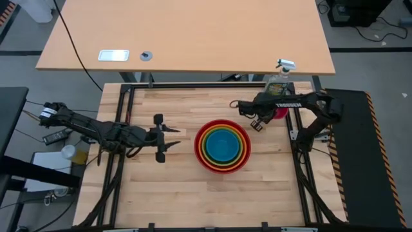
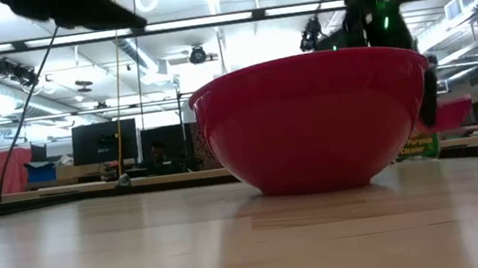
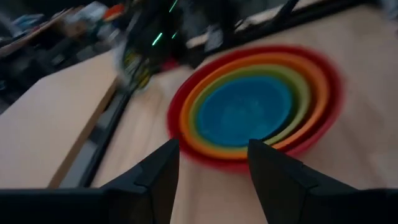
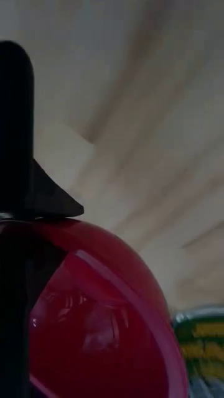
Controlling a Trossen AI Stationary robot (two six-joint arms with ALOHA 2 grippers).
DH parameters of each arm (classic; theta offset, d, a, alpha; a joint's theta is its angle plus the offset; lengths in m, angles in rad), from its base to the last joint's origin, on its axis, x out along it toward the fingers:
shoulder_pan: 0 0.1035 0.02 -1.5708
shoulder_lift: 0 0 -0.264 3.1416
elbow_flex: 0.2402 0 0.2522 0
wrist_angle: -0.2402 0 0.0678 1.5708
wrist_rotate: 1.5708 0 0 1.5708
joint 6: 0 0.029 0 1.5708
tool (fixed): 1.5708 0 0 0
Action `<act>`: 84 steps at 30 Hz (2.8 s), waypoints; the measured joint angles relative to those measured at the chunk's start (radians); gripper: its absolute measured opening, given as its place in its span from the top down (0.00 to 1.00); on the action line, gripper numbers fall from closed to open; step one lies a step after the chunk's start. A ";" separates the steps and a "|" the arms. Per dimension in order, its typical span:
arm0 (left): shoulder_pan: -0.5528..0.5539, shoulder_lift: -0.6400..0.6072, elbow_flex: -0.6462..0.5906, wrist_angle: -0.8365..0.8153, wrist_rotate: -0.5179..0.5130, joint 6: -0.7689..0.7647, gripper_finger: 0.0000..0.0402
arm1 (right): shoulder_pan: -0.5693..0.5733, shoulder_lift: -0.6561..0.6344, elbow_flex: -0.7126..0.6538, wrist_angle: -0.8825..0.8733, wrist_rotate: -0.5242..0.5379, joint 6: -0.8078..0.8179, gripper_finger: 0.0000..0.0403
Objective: Nest bowls inside each other
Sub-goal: Stack the pink bowl on the blue bowl, then return to Home Position
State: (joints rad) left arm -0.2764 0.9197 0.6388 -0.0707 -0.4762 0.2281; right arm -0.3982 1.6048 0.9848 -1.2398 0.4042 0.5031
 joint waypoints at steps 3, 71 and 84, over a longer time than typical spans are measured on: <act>0.000 -0.005 0.000 -0.045 -0.043 -0.010 0.52 | 0.140 -0.044 0.071 -0.081 -0.004 0.037 0.90; -0.027 -0.386 -0.186 0.001 0.085 0.018 0.52 | 0.535 -0.268 0.083 0.690 -0.073 -0.201 0.56; 0.000 -0.696 -0.353 0.007 0.076 -0.127 0.52 | 0.315 -0.785 -0.425 1.078 -0.151 -0.274 0.56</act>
State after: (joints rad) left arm -0.2760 0.2234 0.2858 -0.0635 -0.4005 0.1015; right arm -0.0836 0.8203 0.5602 -0.1614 0.2531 0.2288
